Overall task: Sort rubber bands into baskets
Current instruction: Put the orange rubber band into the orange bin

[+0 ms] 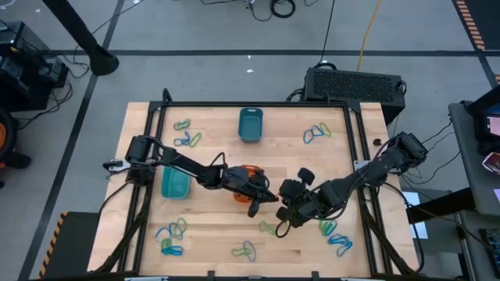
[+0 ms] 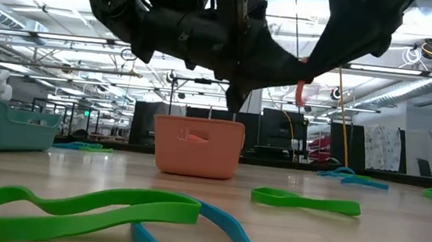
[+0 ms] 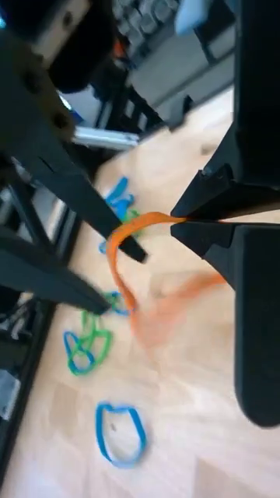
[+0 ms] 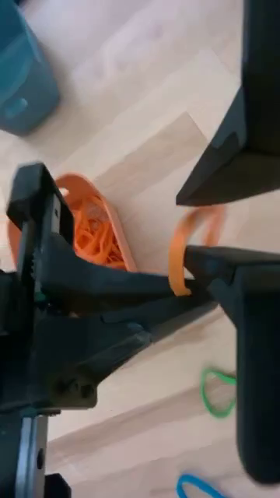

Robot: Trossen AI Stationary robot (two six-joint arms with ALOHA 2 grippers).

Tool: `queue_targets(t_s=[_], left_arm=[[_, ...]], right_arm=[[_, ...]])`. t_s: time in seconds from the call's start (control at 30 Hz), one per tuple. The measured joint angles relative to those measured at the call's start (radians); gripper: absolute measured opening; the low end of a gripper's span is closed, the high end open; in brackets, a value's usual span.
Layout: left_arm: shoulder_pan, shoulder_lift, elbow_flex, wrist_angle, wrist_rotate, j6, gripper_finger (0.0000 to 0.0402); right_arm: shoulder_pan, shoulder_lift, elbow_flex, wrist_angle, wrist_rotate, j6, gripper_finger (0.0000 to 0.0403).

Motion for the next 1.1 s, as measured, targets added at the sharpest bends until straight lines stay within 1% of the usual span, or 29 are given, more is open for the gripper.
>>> queue_targets(t_s=[0.1, 0.17, 0.27, 0.33, 0.43, 0.5, 0.57, 0.63, 0.77, 0.87, 0.97, 1.1], left_arm=[[0.000, -0.040, -0.001, -0.096, -0.051, 0.046, 0.0004], [0.000, -0.085, -0.001, -0.206, -0.099, 0.079, 0.0003], [-0.005, -0.164, -0.001, -0.386, -0.202, 0.115, 0.0003], [-0.016, -0.216, -0.001, -0.504, -0.276, 0.132, 0.0002], [-0.032, -0.292, -0.001, -0.667, -0.358, 0.130, 0.0002], [-0.040, -0.329, -0.001, -0.728, -0.394, 0.117, 0.0001], [-0.048, -0.353, -0.001, -0.767, -0.407, 0.090, 0.0001], [-0.055, -0.355, -0.001, -0.768, -0.406, 0.070, 0.0001], [-0.068, -0.326, -0.001, -0.772, -0.405, 0.034, 0.0001], [-0.066, -0.289, -0.002, -0.790, -0.406, 0.017, 0.0000], [-0.064, -0.247, -0.001, -0.786, -0.406, 0.009, 0.0000], [-0.054, -0.211, -0.002, -0.798, -0.405, -0.010, 0.0001]], right_arm=[[0.000, 0.000, 0.000, -0.002, 0.012, -0.040, 0.0130], [0.000, -0.005, 0.000, -0.012, 0.015, -0.064, 0.0149], [0.001, -0.023, 0.000, -0.045, 0.022, -0.063, 0.0173], [0.007, -0.038, 0.000, -0.069, 0.038, -0.060, 0.0186], [0.018, -0.049, 0.000, -0.081, 0.098, -0.061, 0.0196], [0.025, -0.048, 0.000, -0.094, 0.138, -0.071, 0.0196], [0.025, -0.048, 0.000, -0.118, 0.187, -0.104, 0.0195], [0.014, -0.049, 0.000, -0.170, 0.188, -0.109, 0.0192], [0.016, -0.048, 0.000, -0.311, 0.172, 0.008, 0.0185], [0.038, -0.048, 0.000, -0.393, 0.135, 0.089, 0.0180], [0.057, -0.048, 0.000, -0.414, 0.129, 0.120, 0.0176], [0.068, -0.048, 0.000, -0.415, 0.129, 0.096, 0.0172]])
